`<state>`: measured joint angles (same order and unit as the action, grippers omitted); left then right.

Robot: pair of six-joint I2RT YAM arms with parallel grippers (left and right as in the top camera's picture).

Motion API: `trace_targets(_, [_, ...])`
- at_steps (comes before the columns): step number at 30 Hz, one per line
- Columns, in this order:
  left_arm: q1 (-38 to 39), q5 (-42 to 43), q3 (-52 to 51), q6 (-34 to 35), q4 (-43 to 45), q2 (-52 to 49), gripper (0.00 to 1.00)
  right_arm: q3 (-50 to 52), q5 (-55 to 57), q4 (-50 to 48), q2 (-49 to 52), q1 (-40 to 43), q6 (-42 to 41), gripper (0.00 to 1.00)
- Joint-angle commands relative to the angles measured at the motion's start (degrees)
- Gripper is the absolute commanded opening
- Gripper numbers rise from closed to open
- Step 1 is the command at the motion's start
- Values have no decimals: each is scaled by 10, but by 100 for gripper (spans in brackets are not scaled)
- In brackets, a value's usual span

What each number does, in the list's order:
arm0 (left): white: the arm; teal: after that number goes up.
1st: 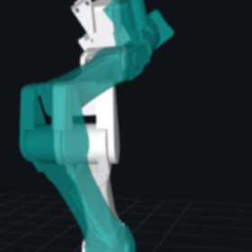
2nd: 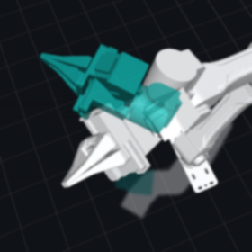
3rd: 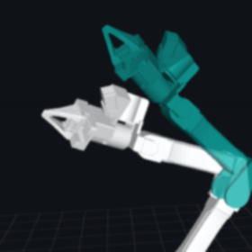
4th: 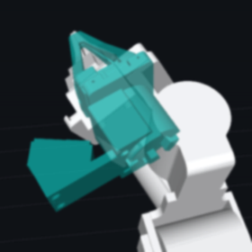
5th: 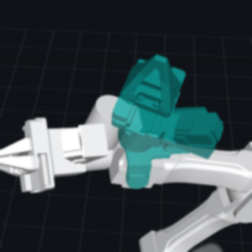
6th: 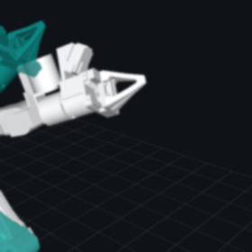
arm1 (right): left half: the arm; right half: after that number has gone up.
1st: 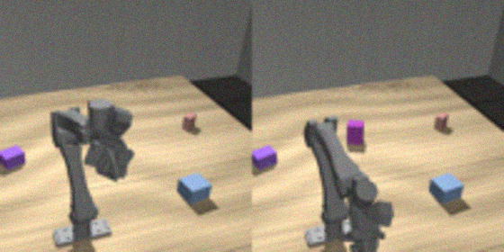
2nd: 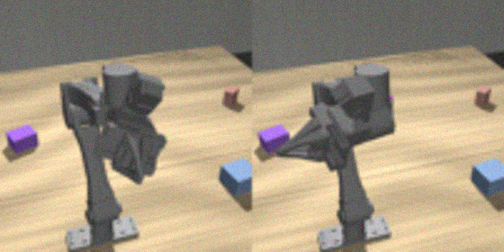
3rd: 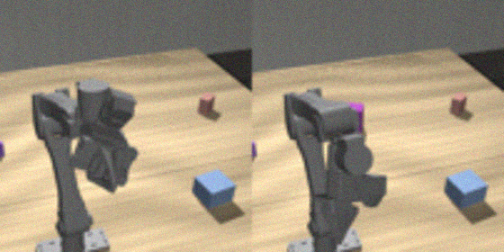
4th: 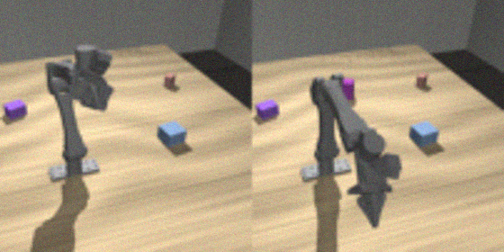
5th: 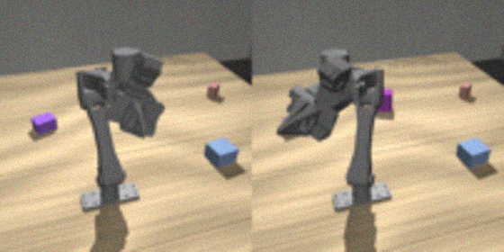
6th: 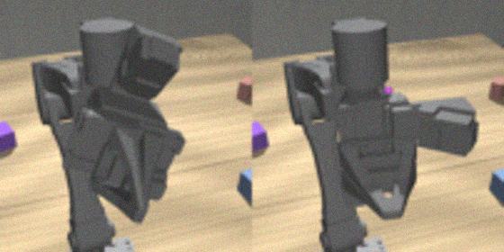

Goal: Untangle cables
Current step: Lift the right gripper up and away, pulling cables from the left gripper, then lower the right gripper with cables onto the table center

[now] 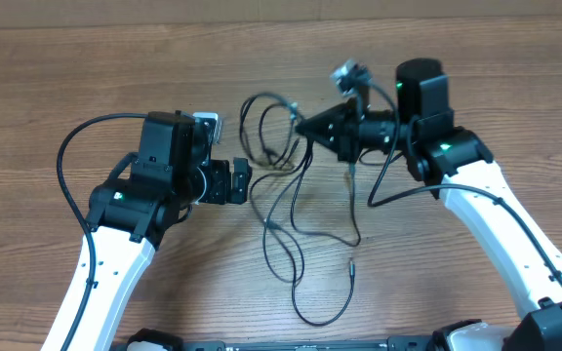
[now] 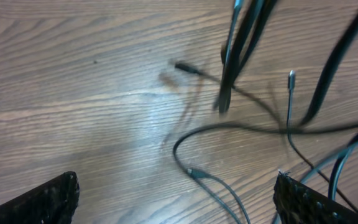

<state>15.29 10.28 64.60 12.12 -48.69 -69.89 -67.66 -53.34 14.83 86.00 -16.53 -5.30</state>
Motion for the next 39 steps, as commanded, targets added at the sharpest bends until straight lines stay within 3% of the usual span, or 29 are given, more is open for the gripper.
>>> trace_targets(1, [-3,26,12,10,10,3,100,1,-4,-49,-3,24,-119,4])
trace_targets(10, [-3,73,12,7,32,3,99,1,4,-355,-3,37,-329,4])
trace_targets(17, [-3,73,12,7,31,3,99,1,76,-502,-3,35,-353,4])
trace_targets(24, [-3,71,12,7,21,2,100,1,199,-539,-3,35,-415,4])
trace_targets(29, [-3,71,12,7,4,2,99,1,227,-540,-2,34,-425,4])
trace_targets(39, [-3,71,12,8,5,2,99,1,275,-353,0,34,-388,4])
